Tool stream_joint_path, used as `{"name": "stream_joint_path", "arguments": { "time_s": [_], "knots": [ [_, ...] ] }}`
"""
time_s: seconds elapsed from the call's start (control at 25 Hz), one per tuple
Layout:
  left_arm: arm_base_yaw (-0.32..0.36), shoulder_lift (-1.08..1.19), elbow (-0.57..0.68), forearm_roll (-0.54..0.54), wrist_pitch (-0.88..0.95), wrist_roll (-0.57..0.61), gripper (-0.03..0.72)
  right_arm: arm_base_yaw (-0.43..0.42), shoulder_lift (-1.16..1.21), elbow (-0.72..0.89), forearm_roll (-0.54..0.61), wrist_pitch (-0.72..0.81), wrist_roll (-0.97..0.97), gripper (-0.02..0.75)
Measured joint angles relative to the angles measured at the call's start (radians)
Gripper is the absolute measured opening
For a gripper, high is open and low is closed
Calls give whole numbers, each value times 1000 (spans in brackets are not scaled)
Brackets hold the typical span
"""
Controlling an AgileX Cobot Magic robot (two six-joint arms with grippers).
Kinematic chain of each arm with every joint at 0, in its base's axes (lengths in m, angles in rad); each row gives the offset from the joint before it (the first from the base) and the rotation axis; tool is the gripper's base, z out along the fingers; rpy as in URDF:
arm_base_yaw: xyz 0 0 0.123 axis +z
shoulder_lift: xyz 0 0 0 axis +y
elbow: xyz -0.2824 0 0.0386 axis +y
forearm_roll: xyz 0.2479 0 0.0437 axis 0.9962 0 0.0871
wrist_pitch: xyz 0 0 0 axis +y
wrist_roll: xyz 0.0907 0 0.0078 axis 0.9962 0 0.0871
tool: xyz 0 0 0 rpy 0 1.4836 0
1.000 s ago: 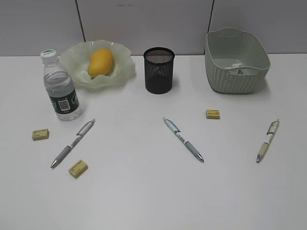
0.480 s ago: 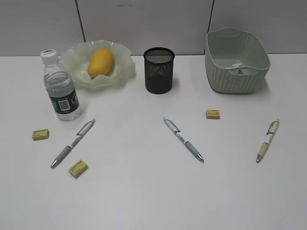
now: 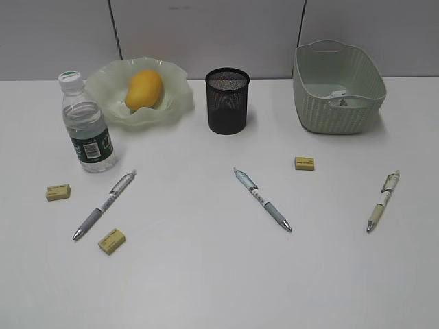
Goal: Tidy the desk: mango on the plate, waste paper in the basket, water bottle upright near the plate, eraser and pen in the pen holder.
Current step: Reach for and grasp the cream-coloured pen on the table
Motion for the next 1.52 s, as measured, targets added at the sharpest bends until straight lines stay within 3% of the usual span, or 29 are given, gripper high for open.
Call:
{"name": "stream_joint_path", "arguments": {
  "time_s": [0.36,0.6,0.72,1.12,1.52],
  "knots": [
    [0,0,0,0,0,0,257,0,355,-113,25,-61,10,404],
    [0,0,0,0,0,0,425,0,579,-196,30,-82,34,404],
    [0,0,0,0,0,0,459,0,716,-261,34,-82,82,404],
    [0,0,0,0,0,0,468,0,1147,-570,37,29,135,404],
    [0,0,0,0,0,0,468,0,1518,-842,3,177,377,404]
  ]
}}
